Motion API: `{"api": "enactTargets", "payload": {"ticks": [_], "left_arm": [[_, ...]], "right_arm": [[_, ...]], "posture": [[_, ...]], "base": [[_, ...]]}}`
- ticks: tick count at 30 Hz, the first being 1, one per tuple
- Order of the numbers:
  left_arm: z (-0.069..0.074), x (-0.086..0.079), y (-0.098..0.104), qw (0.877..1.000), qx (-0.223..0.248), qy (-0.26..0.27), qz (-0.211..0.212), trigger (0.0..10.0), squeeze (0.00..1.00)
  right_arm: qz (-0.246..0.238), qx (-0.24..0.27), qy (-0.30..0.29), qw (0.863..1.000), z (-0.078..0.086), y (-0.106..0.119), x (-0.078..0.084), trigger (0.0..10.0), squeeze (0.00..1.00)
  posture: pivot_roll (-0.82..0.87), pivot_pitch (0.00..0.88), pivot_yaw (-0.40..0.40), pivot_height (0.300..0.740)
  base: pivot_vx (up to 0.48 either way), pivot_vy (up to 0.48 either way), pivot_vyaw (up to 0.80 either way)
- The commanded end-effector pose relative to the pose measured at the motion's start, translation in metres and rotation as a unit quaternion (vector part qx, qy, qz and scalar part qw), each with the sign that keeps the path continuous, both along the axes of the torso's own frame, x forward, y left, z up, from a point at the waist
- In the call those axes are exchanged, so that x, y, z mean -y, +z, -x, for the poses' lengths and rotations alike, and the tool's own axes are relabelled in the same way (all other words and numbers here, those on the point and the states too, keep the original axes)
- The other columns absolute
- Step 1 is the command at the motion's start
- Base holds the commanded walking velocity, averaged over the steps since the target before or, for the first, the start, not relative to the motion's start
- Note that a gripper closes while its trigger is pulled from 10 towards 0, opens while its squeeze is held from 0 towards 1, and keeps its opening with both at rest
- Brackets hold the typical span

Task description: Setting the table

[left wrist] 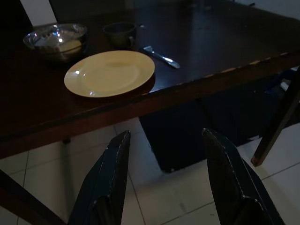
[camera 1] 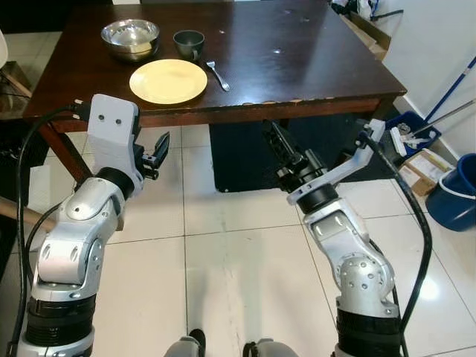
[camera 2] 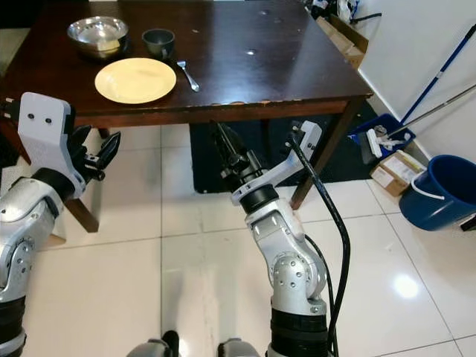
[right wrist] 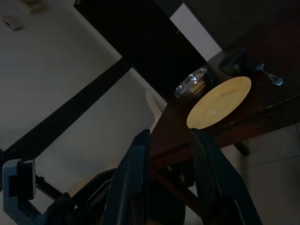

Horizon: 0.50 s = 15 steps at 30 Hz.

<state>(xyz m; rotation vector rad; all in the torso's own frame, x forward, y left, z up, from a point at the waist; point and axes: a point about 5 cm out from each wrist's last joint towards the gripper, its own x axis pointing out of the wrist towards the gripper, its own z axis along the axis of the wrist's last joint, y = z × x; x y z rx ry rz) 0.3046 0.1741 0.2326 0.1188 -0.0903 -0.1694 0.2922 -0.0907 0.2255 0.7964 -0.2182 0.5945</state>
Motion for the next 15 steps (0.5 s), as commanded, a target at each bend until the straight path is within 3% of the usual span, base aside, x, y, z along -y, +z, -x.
{"api": "enactTargets", "payload": {"ticks": [1, 8, 15], "left_arm": [[-0.0006, -0.0028, -0.0027, 1.000, -0.004, 0.008, -0.002, 10.0, 0.00], [-0.0021, -0.0063, -0.0051, 1.000, -0.006, 0.028, -0.001, 10.0, 0.00], [-0.0036, -0.0033, -0.0074, 1.000, -0.010, 0.028, 0.008, 10.0, 0.00]], "right_arm": [[0.002, -0.001, -0.003, 1.000, -0.0006, -0.0014, 0.0005, 10.0, 0.00], [0.036, 0.002, -0.034, 0.999, -0.0047, -0.0026, 0.0052, 10.0, 0.00], [0.052, 0.016, -0.025, 0.998, -0.0051, -0.0002, 0.0072, 10.0, 0.00]], "posture": [[-0.02, 0.053, 0.020, 0.740], [-0.02, 0.055, 0.021, 0.740], [-0.02, 0.055, 0.020, 0.740]], "base": [[0.000, 0.000, 0.74], [0.000, 0.000, 0.76], [0.000, 0.000, 0.71]]}}
